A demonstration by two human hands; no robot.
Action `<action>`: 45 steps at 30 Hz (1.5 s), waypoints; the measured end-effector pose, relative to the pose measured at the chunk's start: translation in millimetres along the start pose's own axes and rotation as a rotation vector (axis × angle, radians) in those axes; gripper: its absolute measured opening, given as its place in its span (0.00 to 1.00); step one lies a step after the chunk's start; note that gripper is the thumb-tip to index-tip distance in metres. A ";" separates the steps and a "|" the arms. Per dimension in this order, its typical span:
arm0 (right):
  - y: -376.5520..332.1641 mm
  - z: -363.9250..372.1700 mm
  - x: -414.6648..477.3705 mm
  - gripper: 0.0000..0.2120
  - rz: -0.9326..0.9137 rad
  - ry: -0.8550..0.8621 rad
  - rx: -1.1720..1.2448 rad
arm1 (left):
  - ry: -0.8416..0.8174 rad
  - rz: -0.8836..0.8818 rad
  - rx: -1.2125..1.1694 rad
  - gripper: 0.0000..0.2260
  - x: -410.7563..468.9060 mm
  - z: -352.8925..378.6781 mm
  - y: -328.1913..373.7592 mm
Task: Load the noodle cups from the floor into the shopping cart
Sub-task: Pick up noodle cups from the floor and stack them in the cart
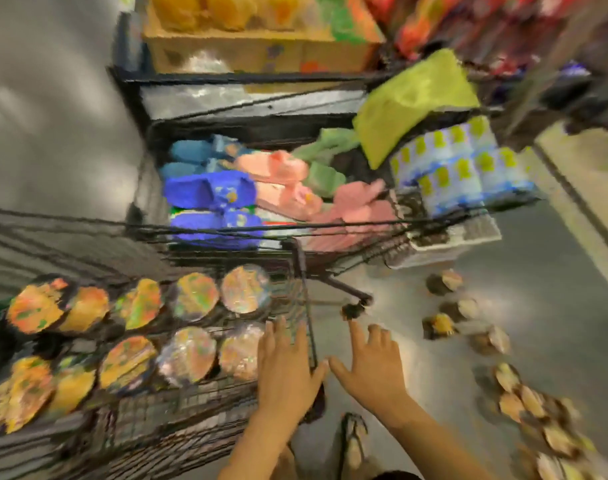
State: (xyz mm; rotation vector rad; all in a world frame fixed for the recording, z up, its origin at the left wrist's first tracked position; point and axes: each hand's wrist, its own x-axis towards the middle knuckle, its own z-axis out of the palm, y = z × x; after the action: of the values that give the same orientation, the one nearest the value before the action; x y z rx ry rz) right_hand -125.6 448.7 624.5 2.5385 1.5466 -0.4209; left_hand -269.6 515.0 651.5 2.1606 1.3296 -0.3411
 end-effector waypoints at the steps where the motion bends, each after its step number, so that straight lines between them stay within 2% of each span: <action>1: 14.7 0.9 -6.2 0.36 0.047 0.009 0.017 | -0.004 0.045 0.016 0.35 3.9 3.7 13.7; 7: 113.1 18.6 -48.0 0.37 0.373 -0.011 0.179 | -0.097 0.292 0.178 0.35 20.5 36.7 104.1; 11: 187.1 29.2 -82.3 0.43 0.561 -0.025 0.312 | -0.163 0.432 0.277 0.36 27.7 72.9 171.5; 16: 279.5 44.0 -116.6 0.43 0.756 -0.025 0.347 | -0.231 0.521 0.367 0.36 43.5 121.6 258.9; 19: 334.6 53.9 -118.8 0.45 0.803 -0.094 0.376 | -0.234 0.543 0.423 0.36 62.6 151.9 306.1; 23: 428.4 75.5 -93.1 0.39 0.786 -0.056 0.393 | -0.212 0.526 0.441 0.38 103.3 192.0 376.2; 25: 486.8 81.1 -71.5 0.43 0.750 -0.141 0.390 | -0.214 0.493 0.432 0.38 124.6 211.3 416.9; 27: 547.4 83.9 -49.1 0.47 0.721 -0.154 0.375 | -0.206 0.479 0.410 0.40 145.8 228.9 458.6; 31: 650.8 95.7 -5.7 0.44 0.581 -0.055 0.393 | -0.178 0.506 0.394 0.40 194.3 263.4 531.6; 34: 703.8 118.6 28.5 0.42 0.535 -0.050 0.432 | -0.169 0.513 0.360 0.43 229.6 293.1 573.1; 36: 731.0 143.3 54.2 0.41 0.542 -0.037 0.458 | -0.165 0.506 0.340 0.45 261.3 324.7 591.3; 38: 756.7 181.2 81.7 0.42 0.552 -0.058 0.472 | -0.130 0.523 0.327 0.42 300.1 363.0 605.1; 42: 804.5 276.0 143.3 0.49 0.567 -0.117 0.417 | -0.204 0.531 0.367 0.39 395.1 461.3 612.5; 45: 834.8 362.4 189.4 0.53 0.561 -0.129 0.416 | -0.143 0.541 0.344 0.41 466.3 541.8 607.5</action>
State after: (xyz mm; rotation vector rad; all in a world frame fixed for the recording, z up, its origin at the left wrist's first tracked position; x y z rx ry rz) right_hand 636.8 128.8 199.6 3.0137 0.6985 -0.8678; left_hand 526.8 329.2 191.8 2.6140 0.5986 -0.5169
